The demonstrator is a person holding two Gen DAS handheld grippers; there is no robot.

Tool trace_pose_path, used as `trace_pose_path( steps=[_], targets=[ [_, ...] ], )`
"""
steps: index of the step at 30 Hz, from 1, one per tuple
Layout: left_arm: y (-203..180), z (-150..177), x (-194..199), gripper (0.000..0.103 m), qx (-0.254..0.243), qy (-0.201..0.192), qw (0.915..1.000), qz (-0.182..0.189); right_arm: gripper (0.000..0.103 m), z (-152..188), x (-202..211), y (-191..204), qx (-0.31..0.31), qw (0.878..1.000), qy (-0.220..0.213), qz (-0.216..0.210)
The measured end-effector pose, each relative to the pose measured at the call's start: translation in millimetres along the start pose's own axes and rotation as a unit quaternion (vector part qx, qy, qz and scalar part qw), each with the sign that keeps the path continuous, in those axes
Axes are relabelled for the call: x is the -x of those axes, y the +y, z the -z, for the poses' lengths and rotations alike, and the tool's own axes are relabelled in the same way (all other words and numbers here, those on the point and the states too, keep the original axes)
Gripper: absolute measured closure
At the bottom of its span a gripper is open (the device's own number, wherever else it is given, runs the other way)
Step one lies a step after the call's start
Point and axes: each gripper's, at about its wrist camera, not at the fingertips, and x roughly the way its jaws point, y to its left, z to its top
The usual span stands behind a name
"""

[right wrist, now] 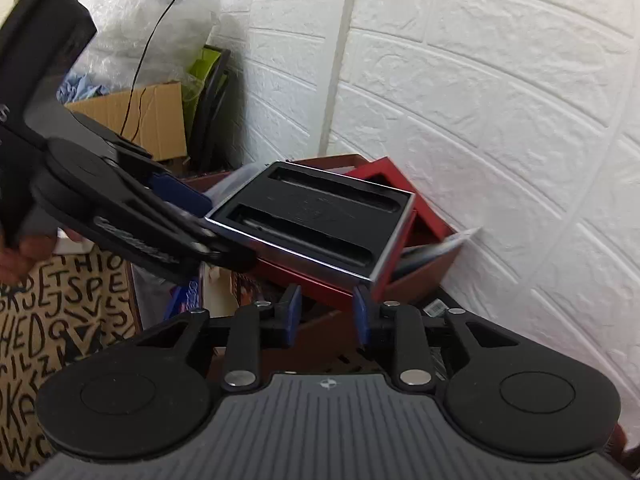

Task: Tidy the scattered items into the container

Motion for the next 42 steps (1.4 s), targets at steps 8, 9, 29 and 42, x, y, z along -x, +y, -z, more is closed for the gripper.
trace_pose_path(
  steps=[8, 9, 29, 42],
  targets=[
    [10.1, -28.3, -24.3, 0.014, 0.025, -0.063, 0.9944, -0.081, 0.073, -15.7, -42.4, -7.4, -0.035, 0.999, -0.015, 0.005],
    [14.6, -28.6, -24.0, 0.014, 0.038, -0.064, 0.9945, -0.074, 0.073, -16.2, -47.2, -9.6, -0.043, 0.999, -0.013, 0.005],
    [-36.0, 70.0, 148.1, 0.0, 0.018, -0.101, 0.9935, -0.049, 0.001, 27.7, 83.0, 15.8, -0.097, 0.995, -0.026, -0.024],
    [-109.5, 147.5, 207.5, 0.0, -0.026, -0.09, 0.9924, -0.08, 0.001, 89.5, 175.7, 64.9, -0.095, 0.995, 0.015, 0.027]
  ],
)
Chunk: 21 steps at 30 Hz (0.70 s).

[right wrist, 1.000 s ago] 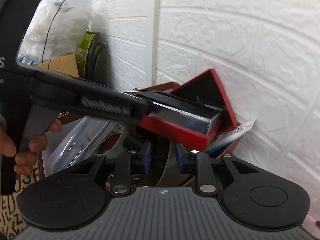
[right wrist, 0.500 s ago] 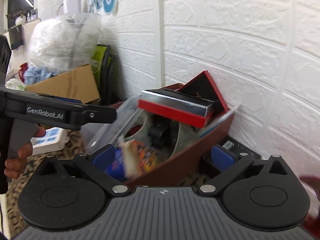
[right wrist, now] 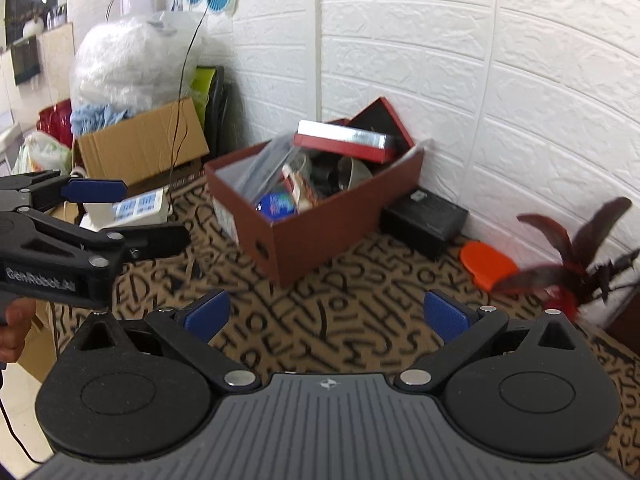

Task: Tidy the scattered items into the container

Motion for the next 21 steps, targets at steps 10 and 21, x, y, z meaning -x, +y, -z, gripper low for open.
trace_pose_path(
  steps=[10, 21],
  targets=[
    [-4.2, 3.3, -5.1, 0.0, -0.007, 0.03, 0.9993, -0.022, 0.0, 16.5, 5.2, 7.9, -0.01, 1.0, 0.006, -0.003],
    [-1.1, 5.9, -17.1, 0.0, 0.001, 0.046, 0.9985, -0.029, 0.0, 16.1, 0.9, 8.7, -0.007, 1.0, 0.01, 0.002]
  ],
)
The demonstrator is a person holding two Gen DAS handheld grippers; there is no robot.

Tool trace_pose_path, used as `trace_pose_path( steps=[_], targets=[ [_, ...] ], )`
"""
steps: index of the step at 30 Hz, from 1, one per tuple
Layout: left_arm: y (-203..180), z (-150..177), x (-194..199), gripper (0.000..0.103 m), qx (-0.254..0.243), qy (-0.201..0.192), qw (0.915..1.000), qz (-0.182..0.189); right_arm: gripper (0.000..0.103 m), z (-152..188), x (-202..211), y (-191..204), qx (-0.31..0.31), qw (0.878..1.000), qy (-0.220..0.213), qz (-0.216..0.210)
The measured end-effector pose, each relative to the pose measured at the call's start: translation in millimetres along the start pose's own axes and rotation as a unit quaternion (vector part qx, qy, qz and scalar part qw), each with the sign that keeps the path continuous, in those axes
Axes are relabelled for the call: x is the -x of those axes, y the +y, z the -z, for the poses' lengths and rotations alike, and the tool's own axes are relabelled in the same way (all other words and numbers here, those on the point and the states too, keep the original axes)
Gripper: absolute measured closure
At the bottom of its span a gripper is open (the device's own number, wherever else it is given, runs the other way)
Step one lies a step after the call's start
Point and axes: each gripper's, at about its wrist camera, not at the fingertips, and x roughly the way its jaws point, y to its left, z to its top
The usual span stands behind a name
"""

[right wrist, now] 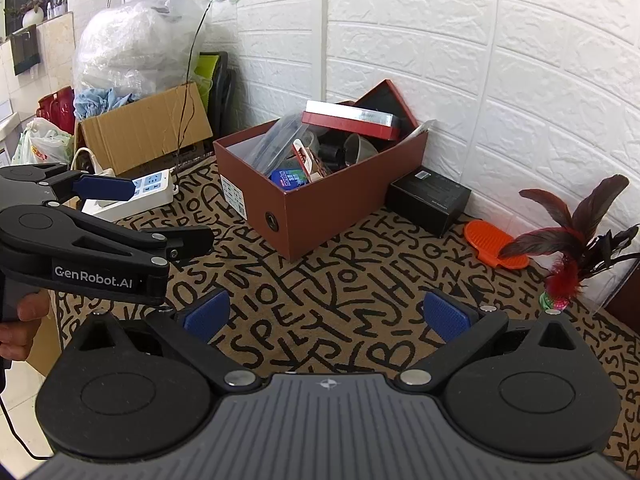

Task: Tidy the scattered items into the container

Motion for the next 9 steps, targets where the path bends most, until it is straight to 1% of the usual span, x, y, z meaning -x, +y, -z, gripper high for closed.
trace_pose_path(
  steps=[9],
  targets=[
    [3.6, 2.0, -7.5, 0.0, 0.006, 0.01, 0.9999, 0.003, 0.001, 0.2, -4.6, 0.2, -0.001, 1.0, 0.006, 0.001]
  ],
)
